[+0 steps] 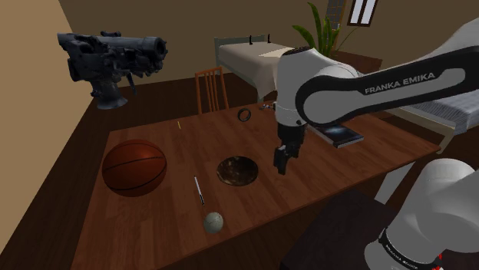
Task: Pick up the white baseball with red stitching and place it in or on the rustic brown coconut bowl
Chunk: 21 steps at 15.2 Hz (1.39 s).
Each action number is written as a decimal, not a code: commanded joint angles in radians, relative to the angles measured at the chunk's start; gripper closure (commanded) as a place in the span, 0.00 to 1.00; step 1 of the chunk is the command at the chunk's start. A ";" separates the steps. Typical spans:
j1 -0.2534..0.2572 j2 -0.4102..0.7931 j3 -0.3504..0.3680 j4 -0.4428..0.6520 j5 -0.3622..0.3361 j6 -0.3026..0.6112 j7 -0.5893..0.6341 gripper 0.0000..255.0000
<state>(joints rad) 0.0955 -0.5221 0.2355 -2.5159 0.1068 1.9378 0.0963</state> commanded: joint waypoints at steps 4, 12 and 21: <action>0.022 0.139 0.076 0.016 0.019 0.156 0.081 0.00; 0.034 0.420 0.188 0.115 -0.053 0.379 0.246 0.00; 0.111 0.772 0.210 0.331 -0.292 0.527 0.499 0.00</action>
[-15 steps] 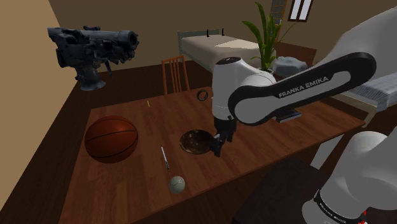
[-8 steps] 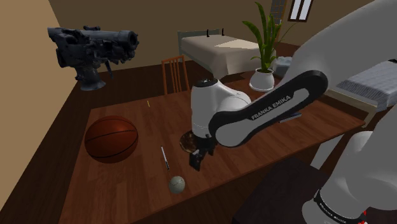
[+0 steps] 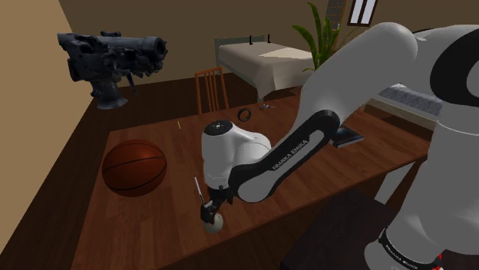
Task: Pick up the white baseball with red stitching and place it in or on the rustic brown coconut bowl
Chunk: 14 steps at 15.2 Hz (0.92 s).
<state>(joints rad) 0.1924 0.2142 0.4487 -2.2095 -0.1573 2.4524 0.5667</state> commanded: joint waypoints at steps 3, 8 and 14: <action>0.040 0.094 -0.018 0.062 -0.067 0.033 0.064 0.00; 0.057 0.151 -0.041 0.065 -0.109 0.083 0.093 0.00; 0.064 0.169 -0.050 0.067 -0.122 0.098 0.102 0.00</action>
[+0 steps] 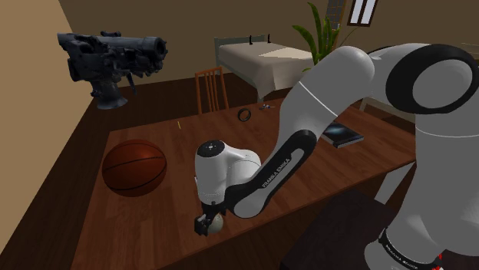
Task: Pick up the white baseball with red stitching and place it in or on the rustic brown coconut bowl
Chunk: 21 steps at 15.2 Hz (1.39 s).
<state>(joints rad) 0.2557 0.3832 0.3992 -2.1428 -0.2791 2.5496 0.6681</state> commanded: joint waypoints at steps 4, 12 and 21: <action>0.000 0.000 0.000 0.000 0.000 0.000 0.000 1.00; 0.000 0.000 0.000 0.000 0.000 0.000 0.000 1.00; -0.027 -0.084 0.036 0.007 0.063 -0.084 -0.044 1.00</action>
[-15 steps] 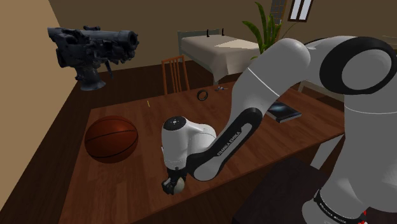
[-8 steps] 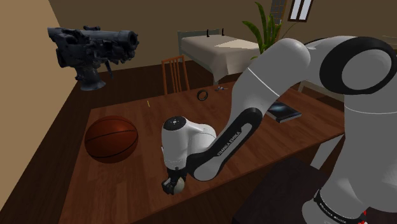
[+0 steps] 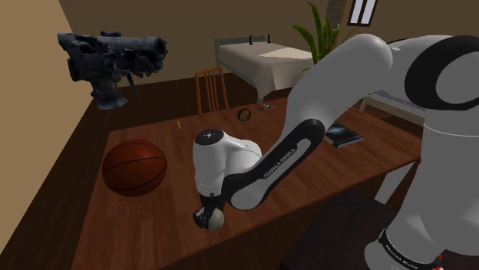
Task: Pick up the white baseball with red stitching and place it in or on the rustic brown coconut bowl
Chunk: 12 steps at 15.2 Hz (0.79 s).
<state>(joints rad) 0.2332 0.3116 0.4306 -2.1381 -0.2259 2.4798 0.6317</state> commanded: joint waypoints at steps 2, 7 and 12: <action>-0.010 -0.032 0.012 0.007 0.025 -0.036 -0.018 1.00; -0.021 -0.080 0.027 0.021 0.061 -0.092 -0.043 1.00; -0.030 -0.123 0.037 0.041 0.094 -0.150 -0.066 1.00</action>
<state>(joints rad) 0.2055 0.1935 0.4672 -2.1030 -0.1364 2.3405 0.5704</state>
